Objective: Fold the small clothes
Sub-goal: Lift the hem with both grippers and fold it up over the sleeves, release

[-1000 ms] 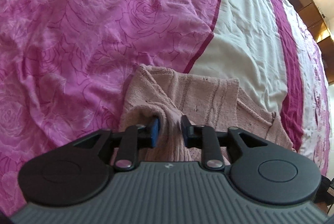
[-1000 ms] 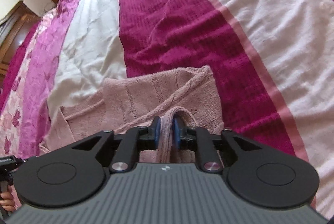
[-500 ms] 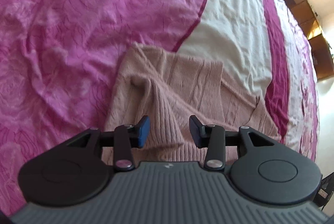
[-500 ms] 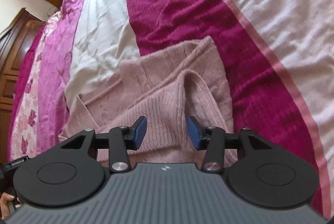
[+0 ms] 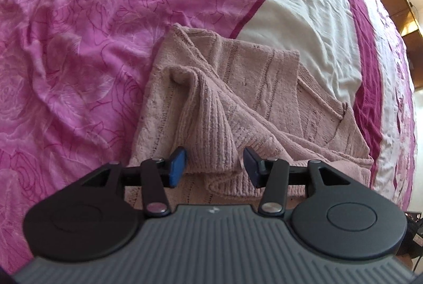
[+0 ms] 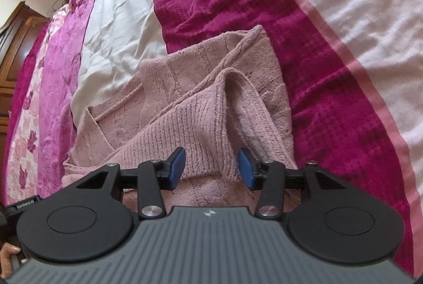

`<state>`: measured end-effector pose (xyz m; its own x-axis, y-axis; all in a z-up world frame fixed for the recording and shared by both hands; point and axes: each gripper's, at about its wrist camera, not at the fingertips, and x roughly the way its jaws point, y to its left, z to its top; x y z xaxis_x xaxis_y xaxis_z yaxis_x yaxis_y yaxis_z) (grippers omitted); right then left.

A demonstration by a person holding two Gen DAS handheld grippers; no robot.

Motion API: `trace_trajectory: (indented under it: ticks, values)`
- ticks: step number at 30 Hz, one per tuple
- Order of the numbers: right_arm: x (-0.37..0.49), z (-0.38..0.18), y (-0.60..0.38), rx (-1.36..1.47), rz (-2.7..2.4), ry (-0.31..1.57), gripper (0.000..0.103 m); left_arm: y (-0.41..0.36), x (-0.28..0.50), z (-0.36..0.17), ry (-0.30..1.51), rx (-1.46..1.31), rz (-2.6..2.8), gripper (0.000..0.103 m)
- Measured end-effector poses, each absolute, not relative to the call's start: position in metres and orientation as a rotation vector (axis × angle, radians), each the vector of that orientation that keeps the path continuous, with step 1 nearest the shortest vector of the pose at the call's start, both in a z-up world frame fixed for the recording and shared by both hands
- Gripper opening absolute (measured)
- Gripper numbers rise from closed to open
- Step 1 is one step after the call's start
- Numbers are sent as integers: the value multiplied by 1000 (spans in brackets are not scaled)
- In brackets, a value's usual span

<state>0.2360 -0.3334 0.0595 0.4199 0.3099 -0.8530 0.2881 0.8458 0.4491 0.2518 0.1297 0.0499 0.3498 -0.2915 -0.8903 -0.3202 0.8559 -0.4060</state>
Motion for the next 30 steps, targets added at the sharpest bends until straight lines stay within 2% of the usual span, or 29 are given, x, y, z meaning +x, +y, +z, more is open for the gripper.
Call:
trace_trajectory:
  ticks: [5, 6, 7, 8, 9, 10, 17, 24, 27, 30]
  values:
    - [243, 54, -332, 596, 15, 1158, 51, 130, 253, 45, 1237, -573, 53, 49]
    - [244, 54, -332, 590, 18, 1158, 44, 130, 253, 44, 1236, -572, 56, 49]
    - [245, 56, -331, 579, 27, 1151, 26, 130, 253, 44, 1234, -573, 56, 48]
    - [246, 58, -330, 569, 37, 1146, 18, 129, 252, 45, 1229, -574, 54, 46]
    - [246, 61, -330, 569, 44, 1139, 11, 130, 251, 46, 1217, -575, 48, 38]
    - [245, 66, -333, 589, 59, 1120, 8, 131, 249, 48, 1202, -584, 27, 10]
    - [252, 107, -364, 758, 77, 945, 7, 155, 247, 84, 1053, -740, -8, 11]
    - [312, 102, -369, 754, -9, 899, 7, 154, 305, 91, 988, -741, 44, 12]
    - [336, 85, -358, 693, -88, 967, 9, 145, 331, 79, 1055, -689, 67, 16]
    - [344, 73, -350, 635, -127, 1015, 16, 135, 345, 75, 1090, -612, 75, 26]
